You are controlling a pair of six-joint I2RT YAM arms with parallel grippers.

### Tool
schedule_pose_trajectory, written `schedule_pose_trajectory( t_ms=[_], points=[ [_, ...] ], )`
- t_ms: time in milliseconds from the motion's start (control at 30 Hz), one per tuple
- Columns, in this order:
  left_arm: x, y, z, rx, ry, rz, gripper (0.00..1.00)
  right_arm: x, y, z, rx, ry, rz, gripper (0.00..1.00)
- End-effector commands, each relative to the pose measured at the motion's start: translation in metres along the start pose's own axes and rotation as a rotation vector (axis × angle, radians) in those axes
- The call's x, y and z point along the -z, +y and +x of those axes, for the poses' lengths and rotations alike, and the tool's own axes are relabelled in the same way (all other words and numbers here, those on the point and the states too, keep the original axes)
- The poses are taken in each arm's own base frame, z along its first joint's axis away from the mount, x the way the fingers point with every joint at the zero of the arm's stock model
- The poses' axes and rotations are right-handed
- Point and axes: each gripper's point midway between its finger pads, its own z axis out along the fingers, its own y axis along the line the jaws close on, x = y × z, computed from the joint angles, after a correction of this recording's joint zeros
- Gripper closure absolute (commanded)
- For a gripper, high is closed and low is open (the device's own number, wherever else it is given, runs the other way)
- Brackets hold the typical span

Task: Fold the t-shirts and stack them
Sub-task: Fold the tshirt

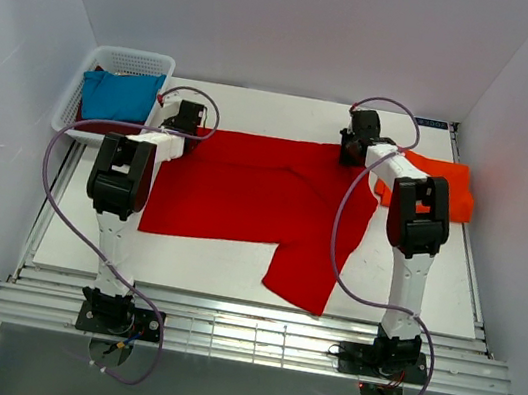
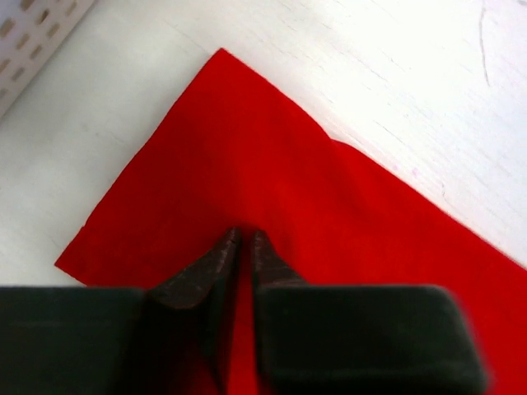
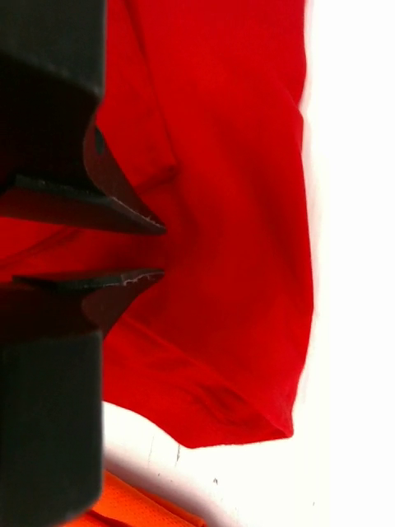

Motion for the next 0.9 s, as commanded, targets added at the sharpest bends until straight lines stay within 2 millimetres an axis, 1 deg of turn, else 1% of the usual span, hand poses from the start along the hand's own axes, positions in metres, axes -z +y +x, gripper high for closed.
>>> schedule_pose_trajectory(
  t_ms=[0, 33, 67, 100, 133, 167, 200, 233, 300, 333, 367, 433, 467, 500, 533, 567, 633, 667, 700, 733, 867],
  points=[
    [0.02, -0.022, -0.033, 0.007, -0.048, 0.102, 0.72, 0.048, 0.02, -0.059, 0.018, -0.196, -0.134, 0.7],
    [0.023, -0.022, -0.035, 0.006, -0.056, 0.11, 0.68, 0.051, 0.023, -0.058, 0.019, -0.198, -0.155, 0.69],
    [0.027, -0.026, -0.039, 0.007, -0.069, 0.122, 0.58, 0.055, 0.029, -0.061, 0.021, -0.214, -0.185, 0.69],
    [0.034, -0.027, -0.047, 0.008, -0.086, 0.132, 0.53, 0.058, 0.035, -0.058, 0.021, -0.211, -0.227, 0.69],
    [0.038, -0.029, -0.048, 0.005, -0.091, 0.138, 0.49, 0.058, 0.038, -0.058, 0.02, -0.212, -0.244, 0.69],
    [0.04, -0.03, -0.05, 0.002, -0.1, 0.136, 0.45, 0.055, 0.043, -0.053, 0.023, -0.2, -0.271, 0.69],
    [0.046, -0.03, -0.057, 0.004, -0.117, 0.136, 0.38, 0.053, 0.045, -0.053, 0.022, -0.195, -0.281, 0.69],
    [0.049, -0.029, -0.054, -0.01, -0.114, 0.133, 0.35, 0.051, 0.047, -0.052, 0.021, -0.19, -0.287, 0.69],
    [0.054, -0.025, -0.055, -0.012, -0.118, 0.118, 0.28, 0.04, 0.051, -0.043, 0.018, -0.156, -0.307, 0.69],
    [0.058, -0.02, -0.053, -0.013, -0.109, 0.1, 0.27, 0.038, 0.052, -0.046, 0.016, -0.158, -0.312, 0.69],
    [0.06, -0.017, -0.051, -0.011, -0.105, 0.092, 0.27, 0.031, 0.055, -0.04, 0.015, -0.14, -0.323, 0.69],
    [0.069, -0.01, -0.052, -0.009, -0.098, 0.082, 0.26, 0.026, 0.056, -0.039, 0.012, -0.133, -0.327, 0.7],
    [0.07, -0.004, -0.045, -0.007, -0.084, 0.074, 0.26, 0.022, 0.056, -0.035, 0.01, -0.123, -0.325, 0.7],
    [0.073, -0.001, -0.043, -0.005, -0.079, 0.071, 0.26, 0.02, 0.057, -0.034, 0.011, -0.12, -0.324, 0.7],
    [0.08, 0.001, -0.047, 0.005, -0.086, 0.076, 0.25, 0.019, 0.056, -0.035, 0.009, -0.122, -0.321, 0.7],
    [0.082, 0.007, -0.039, 0.006, -0.071, 0.07, 0.25, 0.016, 0.056, -0.033, 0.011, -0.116, -0.321, 0.7],
    [0.088, 0.011, -0.036, 0.011, -0.068, 0.071, 0.25, 0.014, 0.055, -0.032, 0.01, -0.112, -0.319, 0.7],
    [0.094, 0.012, -0.041, 0.022, -0.077, 0.076, 0.25, 0.013, 0.056, -0.032, 0.012, -0.111, -0.318, 0.69],
    [0.096, 0.016, -0.036, 0.02, -0.072, 0.072, 0.25, 0.012, 0.056, -0.031, 0.01, -0.107, -0.318, 0.69],
    [0.098, 0.018, -0.036, 0.022, -0.073, 0.069, 0.25, 0.011, 0.055, -0.031, 0.011, -0.105, -0.316, 0.7],
    [0.108, 0.022, -0.041, 0.031, -0.086, 0.075, 0.25, 0.008, 0.056, -0.026, 0.017, -0.094, -0.317, 0.69]
  ],
)
